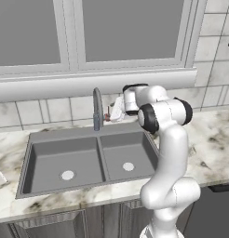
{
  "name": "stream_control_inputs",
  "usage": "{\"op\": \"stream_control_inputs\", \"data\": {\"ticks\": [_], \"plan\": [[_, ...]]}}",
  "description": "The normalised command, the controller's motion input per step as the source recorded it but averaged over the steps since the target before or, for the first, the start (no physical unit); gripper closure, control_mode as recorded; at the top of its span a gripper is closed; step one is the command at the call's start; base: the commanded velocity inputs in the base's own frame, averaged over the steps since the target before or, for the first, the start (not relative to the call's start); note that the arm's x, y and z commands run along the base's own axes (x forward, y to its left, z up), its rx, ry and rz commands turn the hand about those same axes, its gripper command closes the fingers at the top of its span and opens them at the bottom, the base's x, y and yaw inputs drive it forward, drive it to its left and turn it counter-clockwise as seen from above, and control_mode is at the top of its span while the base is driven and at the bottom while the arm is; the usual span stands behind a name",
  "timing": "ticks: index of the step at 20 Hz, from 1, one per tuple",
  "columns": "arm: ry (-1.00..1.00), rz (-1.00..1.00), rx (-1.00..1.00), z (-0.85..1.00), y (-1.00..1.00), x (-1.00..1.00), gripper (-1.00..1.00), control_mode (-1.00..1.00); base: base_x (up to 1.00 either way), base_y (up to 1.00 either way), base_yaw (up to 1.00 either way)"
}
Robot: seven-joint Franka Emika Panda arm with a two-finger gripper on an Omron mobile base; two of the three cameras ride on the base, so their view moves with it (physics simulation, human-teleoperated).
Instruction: Turn on the sink faucet. Then move the garlic from the counter to the sink. Turn off the sink. Move the vegetable from the sink to the pot next to the stove. Finally move the pot to the rear left burner.
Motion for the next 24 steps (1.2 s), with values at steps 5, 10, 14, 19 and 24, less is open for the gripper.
{"op": "stream_control_inputs", "data": {"ticks": [5,10,14,19,24], "plan": [[0.00,0.01,0.02,-0.09,0.08,0.28,-1.00,-1.00,0.00,0.00,0.00],[0.01,0.00,0.03,-0.08,0.16,0.22,-1.00,-1.00,0.00,0.00,0.00],[0.04,0.00,0.01,-0.04,0.26,0.14,-1.00,-1.00,0.00,0.00,0.00],[0.06,0.00,0.01,-0.02,0.33,0.10,-1.00,-1.00,0.00,0.00,0.00],[0.04,0.00,0.01,-0.07,0.34,0.17,1.00,-1.00,0.00,0.00,0.00]]}}
